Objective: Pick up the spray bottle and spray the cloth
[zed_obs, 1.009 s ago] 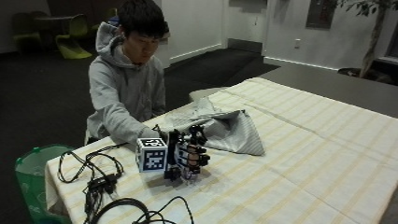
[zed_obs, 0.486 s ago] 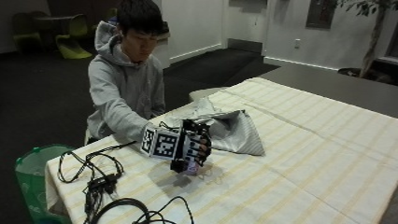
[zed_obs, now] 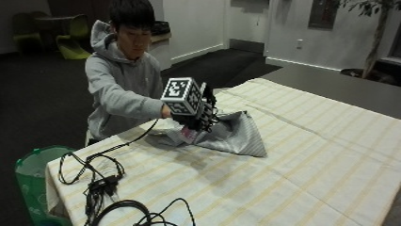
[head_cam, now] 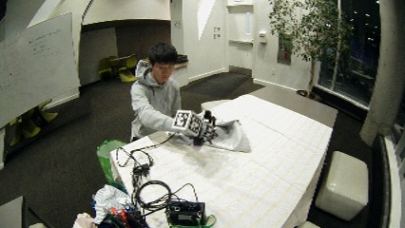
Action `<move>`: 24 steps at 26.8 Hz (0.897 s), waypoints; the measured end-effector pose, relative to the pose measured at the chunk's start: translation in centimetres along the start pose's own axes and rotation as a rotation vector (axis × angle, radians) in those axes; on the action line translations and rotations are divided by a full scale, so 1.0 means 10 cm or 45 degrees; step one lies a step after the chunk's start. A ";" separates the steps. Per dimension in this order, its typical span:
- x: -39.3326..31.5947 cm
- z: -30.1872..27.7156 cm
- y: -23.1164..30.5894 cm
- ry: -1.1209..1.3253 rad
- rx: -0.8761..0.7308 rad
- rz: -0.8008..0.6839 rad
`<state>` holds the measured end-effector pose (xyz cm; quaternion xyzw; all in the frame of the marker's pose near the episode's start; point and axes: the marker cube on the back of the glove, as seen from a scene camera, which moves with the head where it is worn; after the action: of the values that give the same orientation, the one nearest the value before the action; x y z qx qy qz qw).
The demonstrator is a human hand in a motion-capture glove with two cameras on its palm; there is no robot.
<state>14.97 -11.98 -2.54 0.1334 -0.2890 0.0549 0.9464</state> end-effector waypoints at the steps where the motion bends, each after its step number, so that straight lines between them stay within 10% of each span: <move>1: -0.11 -0.03 0.01 0.045 -0.025 -0.020; 24: -0.65 0.48 0.43 0.513 -0.336 -0.139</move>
<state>6.22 -9.39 -1.42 0.0106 -0.0914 -0.0091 0.9957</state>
